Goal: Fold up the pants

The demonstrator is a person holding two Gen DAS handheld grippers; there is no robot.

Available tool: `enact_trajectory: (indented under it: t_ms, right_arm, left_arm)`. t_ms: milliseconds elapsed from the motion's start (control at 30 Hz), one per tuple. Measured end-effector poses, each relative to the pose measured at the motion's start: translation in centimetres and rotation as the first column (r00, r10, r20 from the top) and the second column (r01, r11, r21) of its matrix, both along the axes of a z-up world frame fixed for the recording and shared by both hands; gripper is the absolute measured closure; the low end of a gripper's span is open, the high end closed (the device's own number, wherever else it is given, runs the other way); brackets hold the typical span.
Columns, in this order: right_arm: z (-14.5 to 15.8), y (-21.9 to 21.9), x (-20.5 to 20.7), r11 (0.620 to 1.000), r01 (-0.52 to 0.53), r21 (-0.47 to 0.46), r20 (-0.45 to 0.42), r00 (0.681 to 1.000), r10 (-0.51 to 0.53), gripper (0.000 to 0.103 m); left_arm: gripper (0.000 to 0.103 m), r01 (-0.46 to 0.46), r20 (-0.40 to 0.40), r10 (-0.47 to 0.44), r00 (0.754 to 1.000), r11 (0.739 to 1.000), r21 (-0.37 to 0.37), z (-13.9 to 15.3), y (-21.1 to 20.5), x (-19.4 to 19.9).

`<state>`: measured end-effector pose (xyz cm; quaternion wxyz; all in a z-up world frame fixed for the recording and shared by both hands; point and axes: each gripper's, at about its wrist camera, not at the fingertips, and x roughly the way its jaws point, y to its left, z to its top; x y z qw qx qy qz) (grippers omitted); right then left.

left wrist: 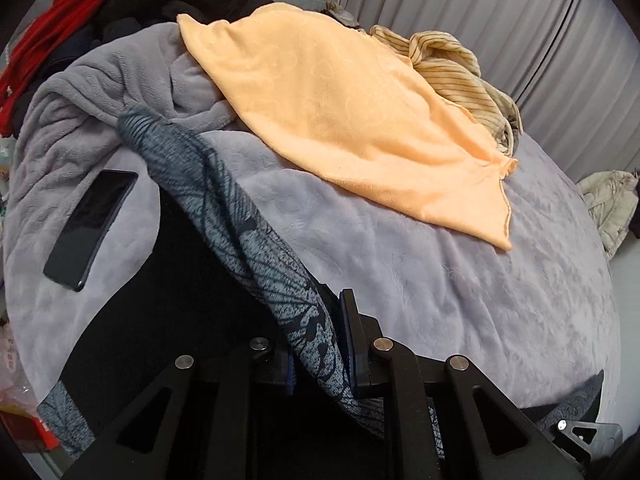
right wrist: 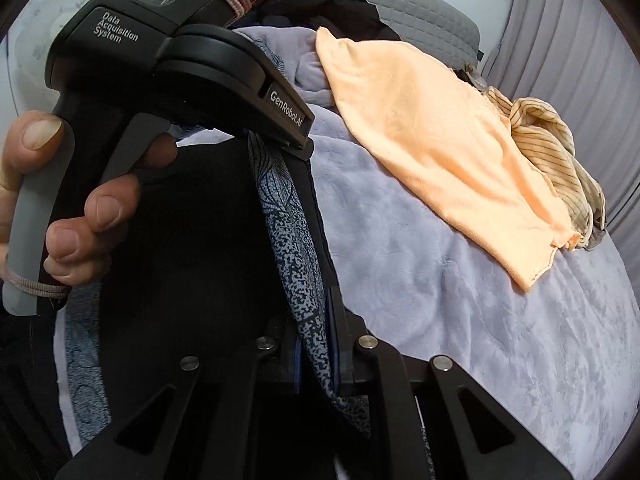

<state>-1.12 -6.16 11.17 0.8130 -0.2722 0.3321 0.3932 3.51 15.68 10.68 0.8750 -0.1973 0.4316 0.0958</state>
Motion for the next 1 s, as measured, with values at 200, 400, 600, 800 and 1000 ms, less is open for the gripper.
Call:
enact_trajectory:
  t_ms: [200,400,600,800,1000]
  right_arm:
    - [-0.7,0.2,-6.7,0.997,-0.079,-0.013,0.064,0.995,0.08,0.095]
    - [-4.2,1.1,-7.2,0.997,0.0,-0.073,0.087,0.996,0.006,0.095]
    - [-1.9,-1.3,-9.0,0.998,0.016,-0.06,0.229,0.974,-0.002,0.02]
    - [-2.5,-1.5,-5.9,0.979,0.043,-0.198,0.335,0.942,0.027,0.008]
    - [-6.2,0.0,-0.3,0.947,0.023,-0.32,0.115,0.993,0.015,0.083]
  left_arm:
    - [0.084,0.034,0.026,-0.033,0.999,0.998,-0.056,-1.1,1.1,-6.6]
    - [0.088,0.039,-0.067,-0.044,0.997,0.997,-0.064,-5.3,0.1,-6.4]
    - [0.088,0.05,-0.036,-0.052,0.998,0.997,-0.067,-4.5,0.3,-6.4]
    - [0.088,0.037,-0.061,-0.043,0.997,0.995,-0.092,-5.2,0.7,-6.0]
    - [0.088,0.055,-0.06,-0.06,0.996,0.994,-0.091,-4.3,1.0,-6.3]
